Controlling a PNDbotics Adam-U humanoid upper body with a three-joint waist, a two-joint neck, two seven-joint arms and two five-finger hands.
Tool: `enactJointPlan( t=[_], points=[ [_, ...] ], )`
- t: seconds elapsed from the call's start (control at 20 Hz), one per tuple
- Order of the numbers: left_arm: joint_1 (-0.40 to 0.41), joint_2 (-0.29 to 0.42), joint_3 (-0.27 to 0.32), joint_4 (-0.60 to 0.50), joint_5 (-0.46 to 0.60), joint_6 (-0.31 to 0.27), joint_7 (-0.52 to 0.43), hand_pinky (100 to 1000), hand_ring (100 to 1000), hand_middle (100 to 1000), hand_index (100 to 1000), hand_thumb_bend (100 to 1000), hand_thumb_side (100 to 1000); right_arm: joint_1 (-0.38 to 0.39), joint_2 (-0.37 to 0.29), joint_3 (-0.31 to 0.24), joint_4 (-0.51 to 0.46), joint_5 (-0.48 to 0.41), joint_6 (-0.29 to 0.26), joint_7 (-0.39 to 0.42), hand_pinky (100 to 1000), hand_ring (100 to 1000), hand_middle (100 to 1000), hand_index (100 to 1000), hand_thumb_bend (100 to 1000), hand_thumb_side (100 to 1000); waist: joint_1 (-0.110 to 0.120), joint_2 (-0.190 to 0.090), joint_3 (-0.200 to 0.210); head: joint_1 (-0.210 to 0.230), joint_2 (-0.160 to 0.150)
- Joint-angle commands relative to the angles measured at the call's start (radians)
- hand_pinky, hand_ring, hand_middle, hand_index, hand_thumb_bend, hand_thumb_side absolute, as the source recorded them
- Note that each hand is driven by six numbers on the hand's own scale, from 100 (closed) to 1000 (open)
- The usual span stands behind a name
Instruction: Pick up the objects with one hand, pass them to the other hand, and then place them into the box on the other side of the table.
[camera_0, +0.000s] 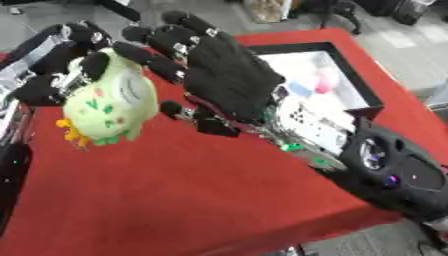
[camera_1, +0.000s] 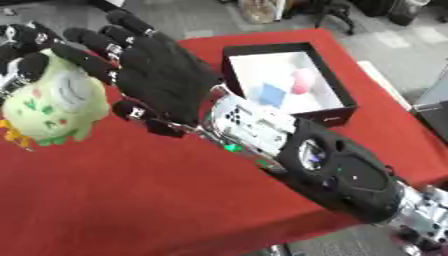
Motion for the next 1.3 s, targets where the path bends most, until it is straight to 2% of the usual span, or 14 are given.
enactJointPlan(
  t=[0.05, 0.5, 0.85, 1.3],
  points=[
    [-0.026, -0.001, 0.023, -0.009, 0.011, -0.078, -0.093, 608, 303, 217, 380, 100, 483, -0.01, -0.019, -0.005, -0.02, -0.009, 0.003, -0.002, 887, 767, 885, 968, 412, 104, 0.002, -0.013, 0.001, 0.002, -0.003],
    [-0.027, -0.02, 0.059, 0.018, -0.003, -0.058, -0.093, 604, 302, 217, 378, 100, 504, -0.01, -0.014, 0.0, -0.02, -0.006, 0.012, -0.03, 879, 766, 904, 985, 422, 100, 0.003, -0.013, 0.002, -0.001, -0.003],
    [-0.03, -0.05, 0.061, 0.02, -0.002, -0.029, -0.093, 603, 303, 218, 378, 100, 513, -0.02, 0.0, 0.004, -0.02, 0.006, 0.009, -0.045, 874, 764, 910, 987, 417, 100, 0.002, -0.013, 0.001, -0.008, -0.003],
    [-0.031, -0.053, 0.068, 0.019, -0.005, -0.028, -0.093, 606, 303, 218, 379, 100, 519, -0.019, 0.003, 0.007, -0.02, 0.001, 0.013, -0.051, 870, 766, 909, 987, 417, 100, 0.003, -0.013, 0.002, -0.016, -0.003]
  ],
)
